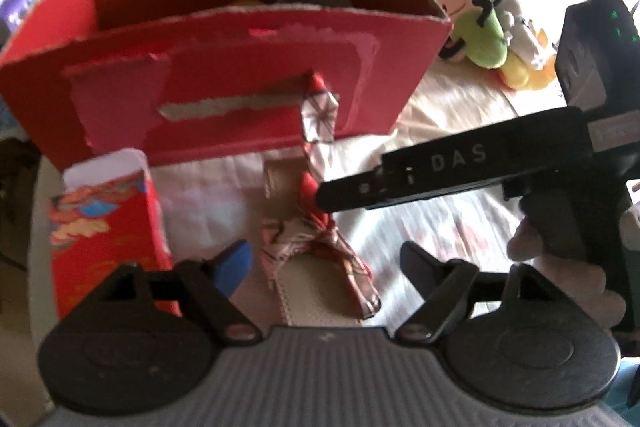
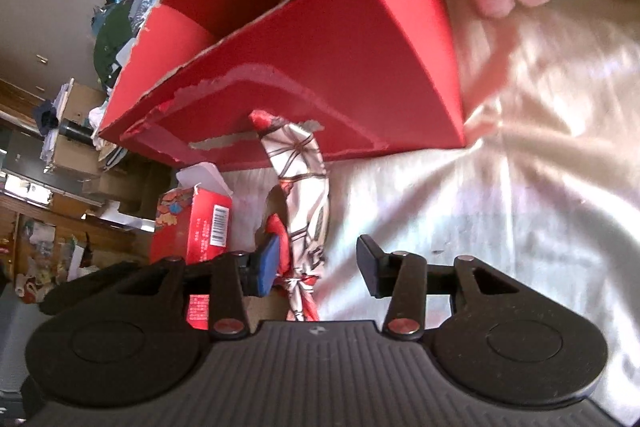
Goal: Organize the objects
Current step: 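Grasp the white-and-red patterned scarf with the right gripper and lift it, then carry the scarf over the red box and lower it inside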
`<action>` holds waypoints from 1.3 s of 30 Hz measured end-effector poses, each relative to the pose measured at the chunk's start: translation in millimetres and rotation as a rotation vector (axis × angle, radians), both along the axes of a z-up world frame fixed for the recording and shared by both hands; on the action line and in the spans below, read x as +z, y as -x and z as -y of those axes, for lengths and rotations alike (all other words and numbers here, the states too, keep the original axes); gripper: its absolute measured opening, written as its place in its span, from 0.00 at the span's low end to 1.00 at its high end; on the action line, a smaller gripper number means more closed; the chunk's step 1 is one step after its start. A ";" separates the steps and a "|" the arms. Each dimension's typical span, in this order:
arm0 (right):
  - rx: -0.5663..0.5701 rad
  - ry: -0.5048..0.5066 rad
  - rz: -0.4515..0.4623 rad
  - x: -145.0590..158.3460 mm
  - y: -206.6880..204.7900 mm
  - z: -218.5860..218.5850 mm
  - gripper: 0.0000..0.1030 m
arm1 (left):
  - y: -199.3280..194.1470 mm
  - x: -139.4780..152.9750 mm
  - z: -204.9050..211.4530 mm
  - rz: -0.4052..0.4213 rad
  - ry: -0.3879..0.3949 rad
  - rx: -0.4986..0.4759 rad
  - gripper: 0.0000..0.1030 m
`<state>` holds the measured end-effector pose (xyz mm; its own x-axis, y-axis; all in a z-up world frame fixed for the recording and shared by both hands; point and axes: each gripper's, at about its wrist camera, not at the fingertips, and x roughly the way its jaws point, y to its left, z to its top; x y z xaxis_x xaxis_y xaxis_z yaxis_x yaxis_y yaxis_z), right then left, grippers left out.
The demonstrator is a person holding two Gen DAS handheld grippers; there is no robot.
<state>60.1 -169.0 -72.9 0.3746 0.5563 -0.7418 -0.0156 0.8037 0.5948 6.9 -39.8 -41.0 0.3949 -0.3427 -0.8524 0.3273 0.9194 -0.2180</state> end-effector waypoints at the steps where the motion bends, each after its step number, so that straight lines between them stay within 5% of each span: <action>1: 0.002 -0.001 0.001 -0.9 0.1 -0.9 0.45 | -1.2 -2.9 0.9 -0.006 -0.001 -0.006 0.79; 5: 0.014 0.003 -0.001 -5.1 -1.6 -8.6 0.45 | -6.5 -15.7 2.0 -0.050 -0.010 -0.036 0.67; 15: -0.008 -0.003 -0.014 -13.1 -1.3 -24.7 0.42 | -7.9 -21.2 0.3 -0.039 -0.029 -0.114 0.58; 22: -0.074 -0.014 -0.026 0.0 10.0 -6.7 0.39 | 1.0 -3.2 14.3 -0.001 -0.033 -0.284 0.54; 30: -0.247 0.077 0.107 70.9 46.8 32.6 0.38 | 8.7 60.5 48.2 0.176 0.076 -0.515 0.54; 39: -0.275 0.167 0.413 170.4 20.7 31.5 0.37 | -36.4 144.0 20.7 0.401 0.219 -0.468 0.54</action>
